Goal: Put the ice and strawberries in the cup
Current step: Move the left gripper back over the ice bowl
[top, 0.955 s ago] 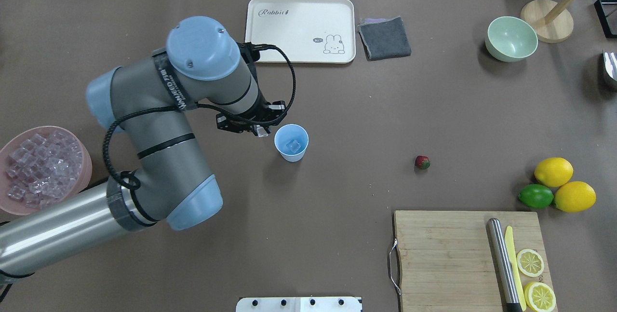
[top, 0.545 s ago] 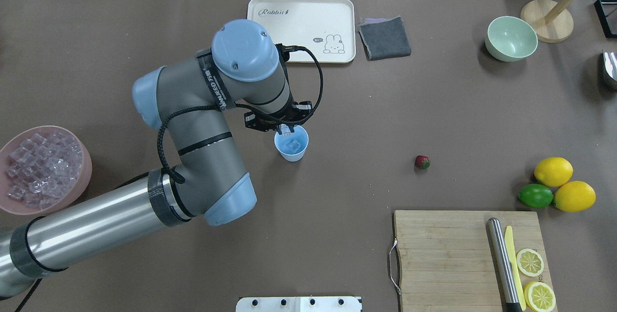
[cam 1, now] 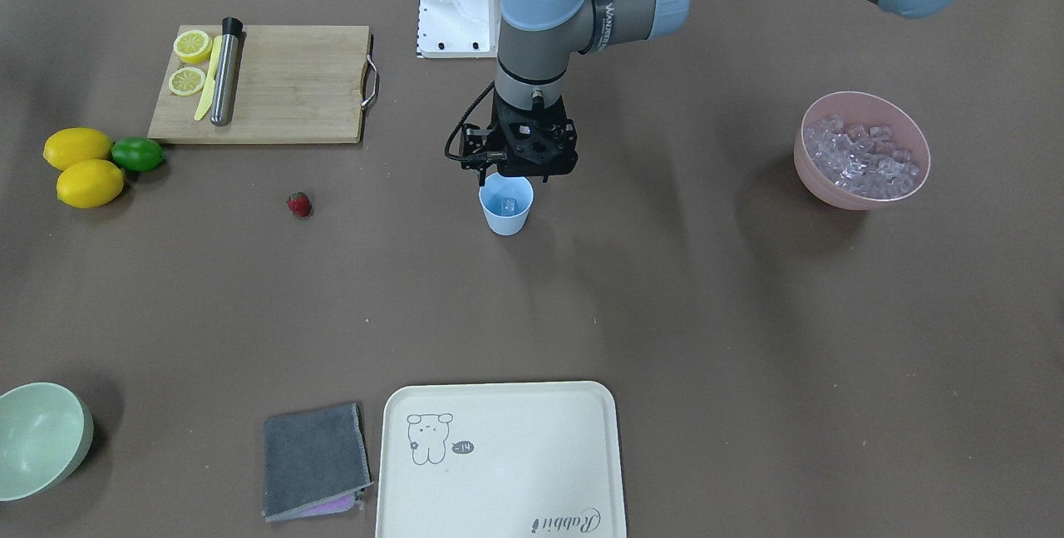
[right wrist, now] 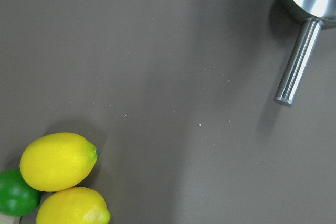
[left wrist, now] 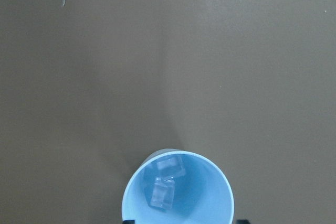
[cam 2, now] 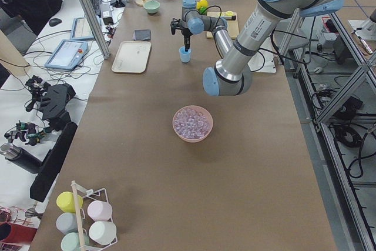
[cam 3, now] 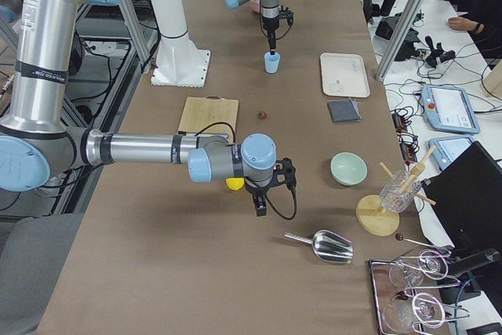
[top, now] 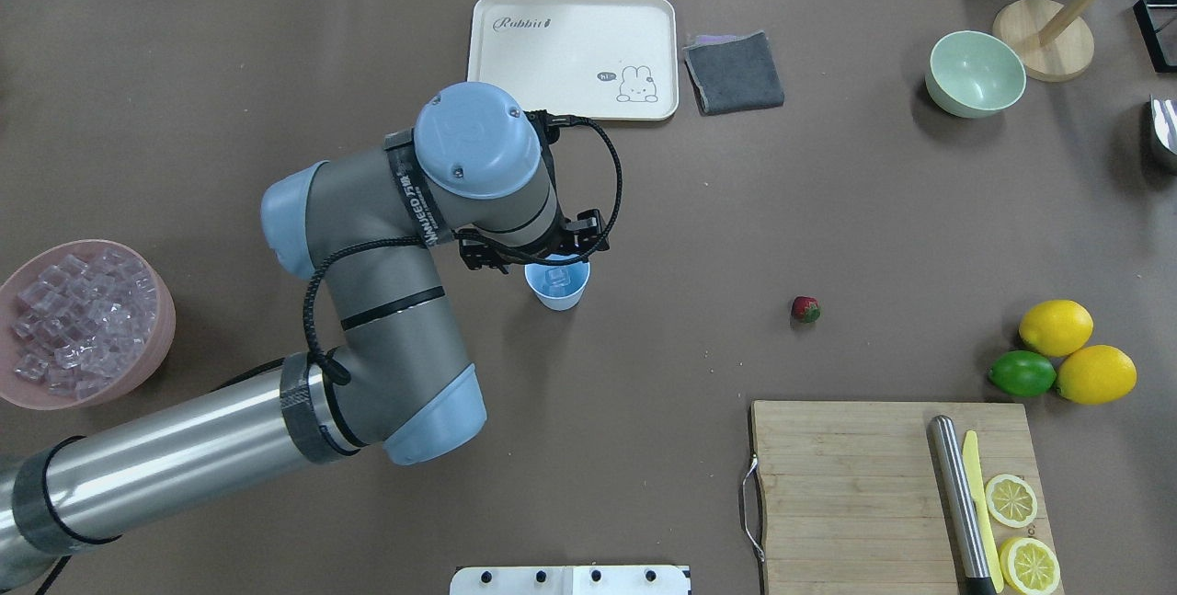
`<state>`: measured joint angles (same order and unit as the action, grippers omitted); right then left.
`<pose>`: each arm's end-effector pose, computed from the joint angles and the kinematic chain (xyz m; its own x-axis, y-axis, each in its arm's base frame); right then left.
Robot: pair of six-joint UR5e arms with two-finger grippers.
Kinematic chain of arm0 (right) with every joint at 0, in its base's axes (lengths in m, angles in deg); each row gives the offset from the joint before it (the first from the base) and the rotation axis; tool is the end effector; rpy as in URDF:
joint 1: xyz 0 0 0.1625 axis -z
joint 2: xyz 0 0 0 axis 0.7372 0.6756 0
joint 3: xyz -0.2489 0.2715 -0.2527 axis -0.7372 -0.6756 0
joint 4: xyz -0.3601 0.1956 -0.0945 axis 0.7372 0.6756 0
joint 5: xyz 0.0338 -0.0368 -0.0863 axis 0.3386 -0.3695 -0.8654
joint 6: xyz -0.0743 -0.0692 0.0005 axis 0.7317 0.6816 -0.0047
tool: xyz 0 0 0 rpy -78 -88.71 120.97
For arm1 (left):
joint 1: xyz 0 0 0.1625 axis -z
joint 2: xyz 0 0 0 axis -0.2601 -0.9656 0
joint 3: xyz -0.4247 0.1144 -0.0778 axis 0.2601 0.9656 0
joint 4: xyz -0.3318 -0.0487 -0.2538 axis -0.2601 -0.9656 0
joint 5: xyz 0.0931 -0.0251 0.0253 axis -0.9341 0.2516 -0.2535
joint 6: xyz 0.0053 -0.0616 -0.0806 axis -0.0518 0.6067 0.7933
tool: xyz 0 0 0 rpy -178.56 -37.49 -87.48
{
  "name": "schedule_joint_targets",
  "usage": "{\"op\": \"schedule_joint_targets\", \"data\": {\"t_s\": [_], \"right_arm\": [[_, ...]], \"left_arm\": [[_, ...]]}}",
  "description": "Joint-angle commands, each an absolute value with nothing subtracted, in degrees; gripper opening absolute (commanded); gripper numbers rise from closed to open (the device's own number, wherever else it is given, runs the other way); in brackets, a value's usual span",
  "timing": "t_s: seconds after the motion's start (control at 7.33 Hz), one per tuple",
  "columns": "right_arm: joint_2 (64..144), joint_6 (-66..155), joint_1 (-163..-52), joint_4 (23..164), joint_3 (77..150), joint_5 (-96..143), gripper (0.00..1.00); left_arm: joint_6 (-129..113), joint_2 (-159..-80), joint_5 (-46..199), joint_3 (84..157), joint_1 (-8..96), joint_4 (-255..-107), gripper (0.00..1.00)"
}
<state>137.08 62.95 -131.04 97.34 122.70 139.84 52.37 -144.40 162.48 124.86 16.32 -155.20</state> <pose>0.0100 -0.4132 0.6541 0.6318 -0.2130 0.7453 0.1308 0.9770 0.1683 0.5511 -0.4570 0.1639 0.6104 -0.0850 -0.7875 0.1504 0.9886 0.0099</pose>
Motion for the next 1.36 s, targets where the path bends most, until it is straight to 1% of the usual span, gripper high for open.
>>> {"op": "schedule_joint_targets", "data": {"t_s": [0.0,0.41,0.68,0.82,0.95,1.23], "right_arm": [[137.4,62.9,-131.0,97.2,122.8,139.9,1.0],[137.3,63.0,-131.0,97.2,122.8,139.8,1.0],[137.3,63.0,-131.0,97.2,122.7,139.8,1.0],[137.3,63.0,-131.0,97.2,122.7,139.8,1.0],[137.3,62.9,-131.0,97.3,122.6,139.8,1.0],[137.3,62.9,-131.0,97.3,122.6,139.8,1.0]], "left_arm": [[40.8,-135.0,165.2,134.4,22.4,-152.4,0.97],[19.0,-121.5,167.2,141.7,28.6,-152.6,0.97],[11.1,-113.5,167.2,146.7,31.3,-152.9,0.97],[12.4,-110.9,168.1,148.4,34.3,-152.5,0.97],[18.2,-107.2,172.5,147.4,38.1,-153.9,0.97],[20.3,-101.6,180.5,146.5,48.2,-155.1,0.97]]}}
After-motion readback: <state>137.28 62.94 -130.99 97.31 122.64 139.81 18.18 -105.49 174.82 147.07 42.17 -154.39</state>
